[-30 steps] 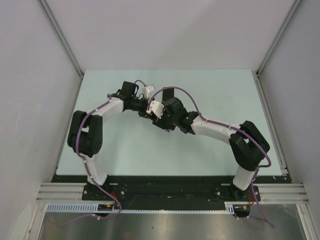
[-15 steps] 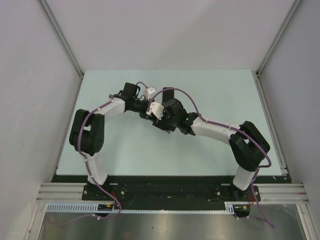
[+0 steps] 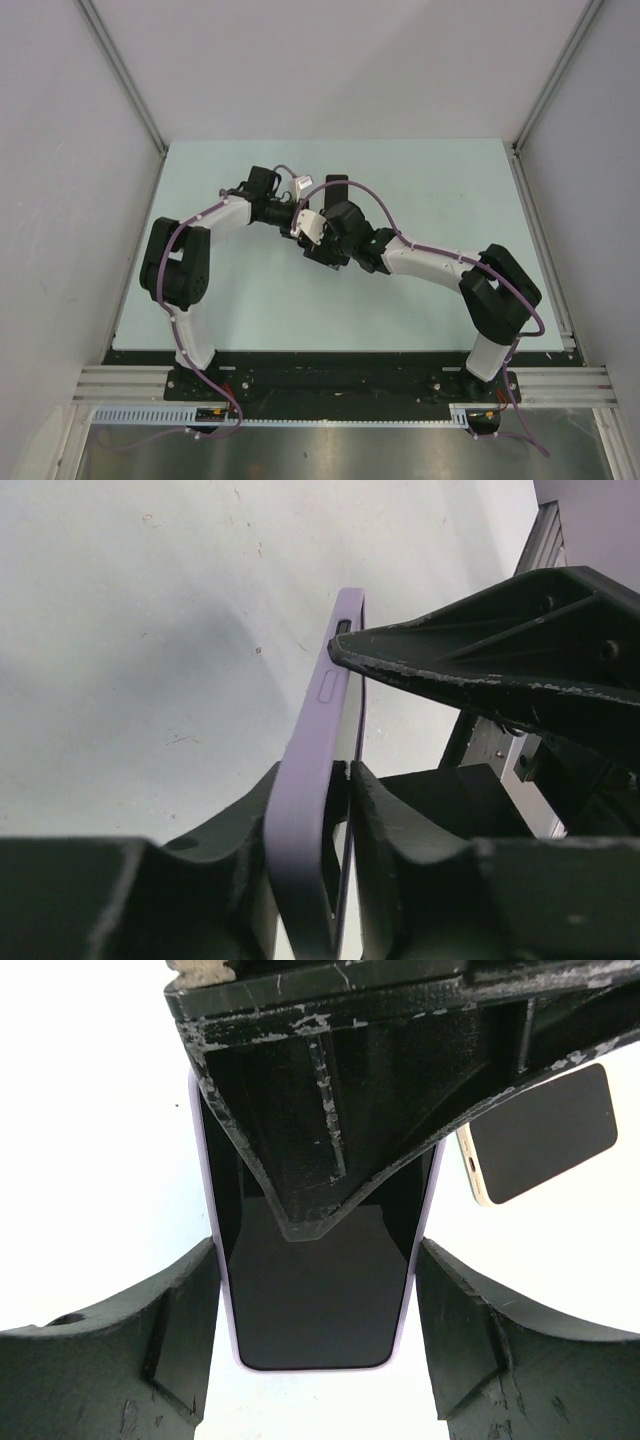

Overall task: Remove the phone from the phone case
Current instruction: Pick up the phone at the center of the board.

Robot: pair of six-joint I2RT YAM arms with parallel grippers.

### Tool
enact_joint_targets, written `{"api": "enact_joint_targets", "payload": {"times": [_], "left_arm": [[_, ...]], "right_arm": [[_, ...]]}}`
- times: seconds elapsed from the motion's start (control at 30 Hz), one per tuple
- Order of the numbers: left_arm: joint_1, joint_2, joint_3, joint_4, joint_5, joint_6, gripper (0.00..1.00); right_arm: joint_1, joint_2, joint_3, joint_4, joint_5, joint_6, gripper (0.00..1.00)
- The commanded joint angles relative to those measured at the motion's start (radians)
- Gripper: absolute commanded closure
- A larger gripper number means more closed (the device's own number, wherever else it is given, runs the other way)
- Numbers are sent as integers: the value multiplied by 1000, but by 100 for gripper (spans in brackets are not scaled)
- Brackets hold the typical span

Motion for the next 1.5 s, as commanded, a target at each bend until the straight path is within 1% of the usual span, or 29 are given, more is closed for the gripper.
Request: {"api": "enact_joint_targets", "payload": {"times": [0.0,0.03,0.07,0.1,0.13,0.3,0.37,0.47,0.57,0.77,0.87,0.9,1.0,1.03,1.1,1.13,1.2,1.23,1.27,1.3,1.33,1.47], "left_arm": [[-13,5,43,-19,45,29,68],[-13,6,43,-20,45,30,70],[-14,6,41,-22,47,33,69],[-14,6,43,-26,44,35,68],[-16,6,43,-28,44,39,63],[-18,8,49,-36,41,41,62],[-18,8,50,-37,41,41,59],[-19,8,50,-40,36,45,59],[-19,9,50,-40,33,47,60],[-19,11,55,-43,29,49,69],[-21,12,58,-43,27,49,79],[-21,14,61,-43,27,49,86],[-19,14,63,-45,21,50,100],[-21,14,63,-45,21,53,100],[-19,14,66,-45,13,56,100],[-21,11,67,-43,12,56,100],[-19,5,69,-46,12,58,100],[-19,0,70,-48,1,58,100],[-18,-4,72,-53,-4,58,100],[-16,-17,72,-56,-7,84,100],[-16,-27,72,-60,-16,85,100],[-10,-79,72,-68,-45,99,100]], "right_arm": [[6,-64,10,82,7,-23,100],[4,-61,10,82,7,-23,100],[4,-63,10,82,7,-25,100],[4,-60,10,82,7,-28,100],[6,-60,10,83,34,-31,100],[4,-63,10,82,39,-34,100],[4,-63,8,112,43,-36,100],[3,-63,7,119,50,-37,100],[3,-63,7,119,48,-37,100],[3,-63,7,112,39,-37,100],[3,-64,7,111,37,-39,100],[1,-63,7,112,39,-39,100],[3,-61,7,112,47,-46,100],[3,-63,7,109,48,-53,99],[3,-66,7,105,53,-63,91],[3,-70,7,99,54,-74,78],[1,-86,7,96,54,-85,64],[0,-93,7,61,53,-88,52],[-3,-104,7,51,50,-91,48],[-11,-127,7,40,33,-92,45],[-19,-141,7,11,21,-92,40],[-54,-227,7,-65,-82,-91,38]]}}
